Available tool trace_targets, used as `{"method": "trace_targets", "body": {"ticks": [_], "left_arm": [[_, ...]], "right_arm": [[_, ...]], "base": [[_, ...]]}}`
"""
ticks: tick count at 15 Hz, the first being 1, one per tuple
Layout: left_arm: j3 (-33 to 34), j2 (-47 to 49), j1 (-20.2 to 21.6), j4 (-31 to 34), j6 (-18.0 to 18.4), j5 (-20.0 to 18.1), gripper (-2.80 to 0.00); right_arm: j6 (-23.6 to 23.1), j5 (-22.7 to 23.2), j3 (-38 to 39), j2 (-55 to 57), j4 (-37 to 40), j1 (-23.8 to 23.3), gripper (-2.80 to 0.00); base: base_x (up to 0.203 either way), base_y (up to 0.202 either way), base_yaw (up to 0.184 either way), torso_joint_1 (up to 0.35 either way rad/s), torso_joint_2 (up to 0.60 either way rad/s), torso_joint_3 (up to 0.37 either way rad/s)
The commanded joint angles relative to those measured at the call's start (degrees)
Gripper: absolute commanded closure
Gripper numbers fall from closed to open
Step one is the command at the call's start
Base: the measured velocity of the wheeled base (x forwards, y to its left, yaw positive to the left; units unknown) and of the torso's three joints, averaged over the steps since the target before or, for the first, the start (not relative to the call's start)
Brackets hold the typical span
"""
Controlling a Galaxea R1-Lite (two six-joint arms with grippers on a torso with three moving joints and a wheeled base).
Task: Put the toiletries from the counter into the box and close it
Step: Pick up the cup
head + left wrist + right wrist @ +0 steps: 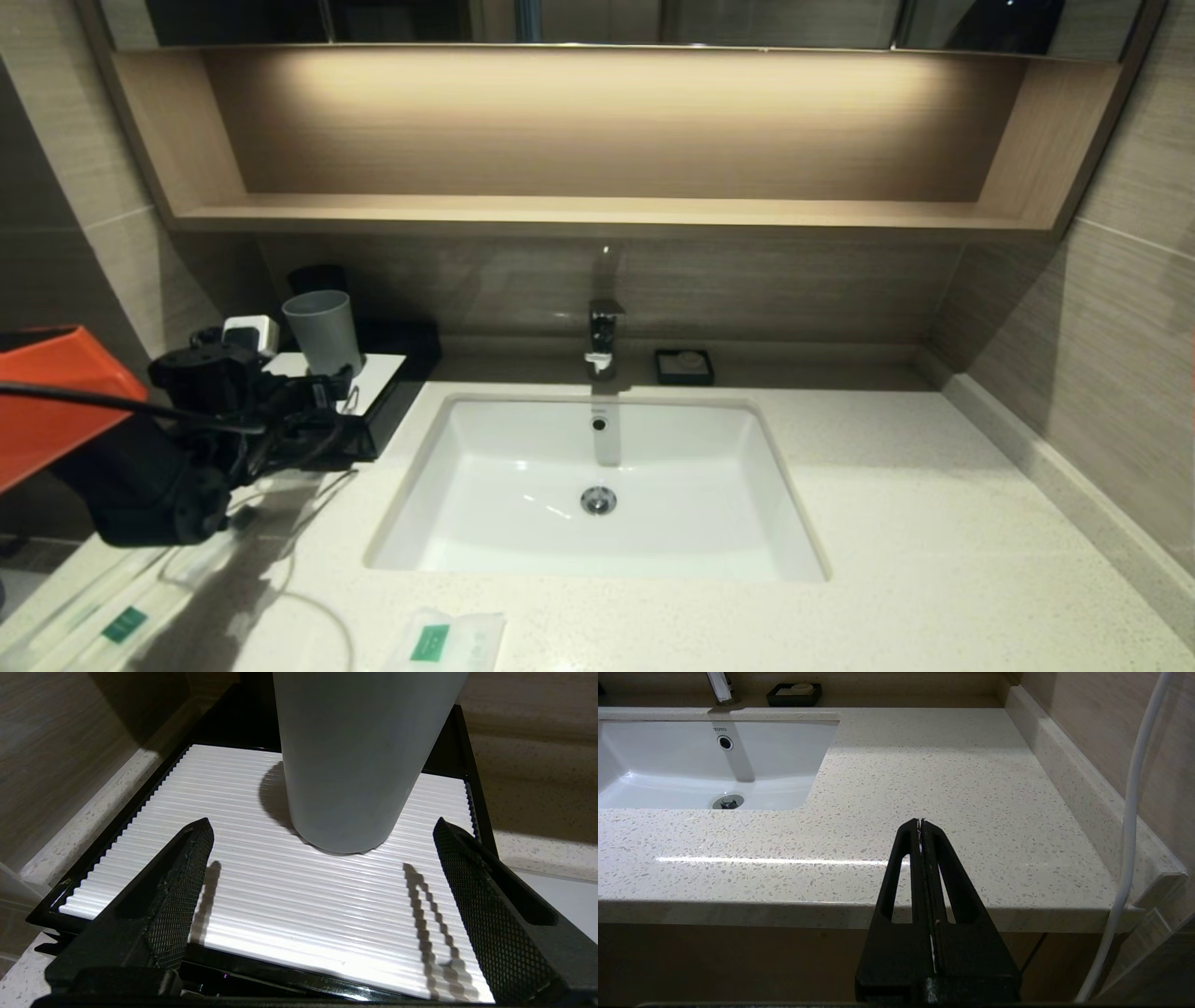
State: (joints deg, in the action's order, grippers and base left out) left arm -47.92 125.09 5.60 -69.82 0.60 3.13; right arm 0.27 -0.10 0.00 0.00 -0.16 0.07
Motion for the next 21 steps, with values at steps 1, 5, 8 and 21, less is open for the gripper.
{"method": "trace_targets", "body": {"ticks": [1, 5, 8, 21], "left_arm": [[-1.17, 0.88, -0.06, -0.41, -0.33, 0.03, -2.8], [-3.07, 2.27, -0.06, -0.28, -0.51, 0.12, -2.8], [-3.6, 3.18, -0.06, -0.41, -0.55, 0.11, -2.8], [-8.06, 5.08, 0.02, -0.32, -0.69, 0.21, -2.8]], "right_arm": [[0.0, 0.01, 0.06, 0.0, -0.02, 0.01, 0.0], [0.0, 0.01, 0.09, 0.0, -0.02, 0.01, 0.0], [0.0, 0.01, 0.09, 0.0, -0.02, 0.01, 0.0], [0.0, 0.01, 0.08, 0.0, -0.02, 0.01, 0.0]], "base": [[0.0, 0.0, 0.0, 0.0, 0.0, 0.0], [0.0, 0.0, 0.0, 0.0, 0.0, 0.0], [0.0, 0.0, 0.0, 0.0, 0.0, 0.0], [0.0, 0.0, 0.0, 0.0, 0.0, 0.0]]}}
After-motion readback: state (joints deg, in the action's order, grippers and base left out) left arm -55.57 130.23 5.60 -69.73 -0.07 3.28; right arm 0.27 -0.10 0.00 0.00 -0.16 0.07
